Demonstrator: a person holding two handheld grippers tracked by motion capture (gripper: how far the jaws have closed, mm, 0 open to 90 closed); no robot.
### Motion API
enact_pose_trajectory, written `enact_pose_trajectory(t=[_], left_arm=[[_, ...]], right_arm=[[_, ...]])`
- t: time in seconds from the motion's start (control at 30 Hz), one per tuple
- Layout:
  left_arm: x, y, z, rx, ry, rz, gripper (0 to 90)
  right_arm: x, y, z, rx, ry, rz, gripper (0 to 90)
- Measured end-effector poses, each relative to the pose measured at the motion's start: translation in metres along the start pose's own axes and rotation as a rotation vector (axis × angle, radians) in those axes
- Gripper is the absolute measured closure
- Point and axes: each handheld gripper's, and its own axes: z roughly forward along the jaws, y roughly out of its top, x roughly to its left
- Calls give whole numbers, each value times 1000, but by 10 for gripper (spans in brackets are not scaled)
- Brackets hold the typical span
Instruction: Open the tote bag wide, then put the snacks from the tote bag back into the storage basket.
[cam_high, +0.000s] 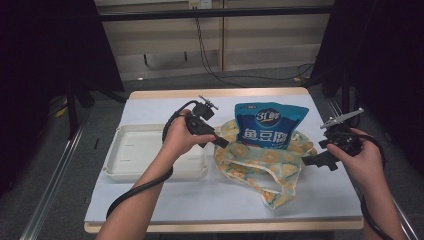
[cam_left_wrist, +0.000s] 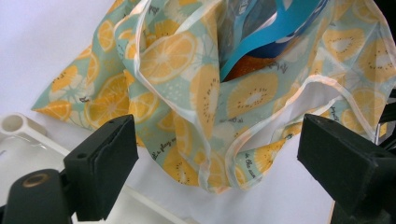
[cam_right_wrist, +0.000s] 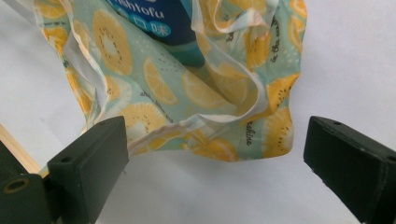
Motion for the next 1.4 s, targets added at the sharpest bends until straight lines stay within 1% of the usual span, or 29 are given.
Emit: enact_pose_trajectory(t=[0.07,0.2,0.27,0.3,0.33,0.37,0.43,0.47,0.53,0.57,0.6,0.63,0.8,0.83,0.87,0.9,0.93,0.97,1.0,1.03,1.07,1.13,1.17,1.2,1.23,1.27,1.37,1.4], left_arm=[[-1,2,-3,0,-5,3,120],[-3,6,-7,-5,-1,12,119],[-5,9,-9,-2,-4,14,119],[-5,11,-10,1,-3,21,119],[-7,12,-10,-2,5,21,119],[-7,14,-12,8,-2,27,119],[-10,17,-12,-4,2,27,119],[-10,19,-13,-7,-2,31,119],[-11,23,-15,1,-3,38,119],[-12,24,-15,-2,2,39,119],[-13,26,-15,4,-6,44,119],[-13,28,-15,-3,-3,47,119],[-15,34,-19,-1,-2,55,116],[-16,35,-19,2,3,64,116],[-16,36,-20,3,-4,67,116],[-17,37,-21,3,1,69,116],[-17,38,-22,0,2,68,116],[-17,40,-23,4,-6,70,116],[-18,41,-23,-6,-3,67,116],[-18,42,-24,6,5,77,116],[-19,43,-25,0,3,71,116],[-19,45,-27,3,-2,79,116],[-20,47,-28,5,7,85,116],[-21,47,-28,2,4,80,117],[-21,49,-29,1,8,89,119],[-21,51,-30,5,3,91,118],[-23,57,-32,10,11,107,125],[-24,60,-33,3,10,111,128]], right_arm=[[0,0,2,11,1,-6,62],[1,-1,3,12,1,-4,62],[2,-1,3,16,0,-14,62],[3,-1,2,24,0,0,62],[3,-2,2,12,1,-4,62],[3,-2,1,11,1,-8,62],[3,-2,-1,6,-4,-2,62],[2,-3,-2,1,0,-10,62],[2,-4,-4,-6,-2,0,62],[2,-4,-5,-4,-5,-5,62],[2,-4,-5,-2,-8,-7,62],[2,-5,-4,0,-8,-4,62],[2,-7,-3,13,-2,-1,62],[2,-7,-3,7,-7,0,62],[2,-7,-3,4,-8,0,62],[2,-7,-4,4,-8,0,62],[2,-7,-4,1,-6,-6,62],[2,-8,-5,4,-5,-1,62],[2,-8,-5,4,-6,0,62],[2,-8,-5,2,-9,-6,62],[2,-8,-5,3,-9,-6,62],[2,-9,-4,3,1,-4,62],[2,-9,-4,2,6,-3,62],[2,-9,-3,0,9,-7,62],[2,-9,-3,-1,9,-6,62],[3,-8,-3,-1,8,-4,62],[3,-9,-4,-2,9,-6,62],[3,-9,-4,-3,9,-5,62]])
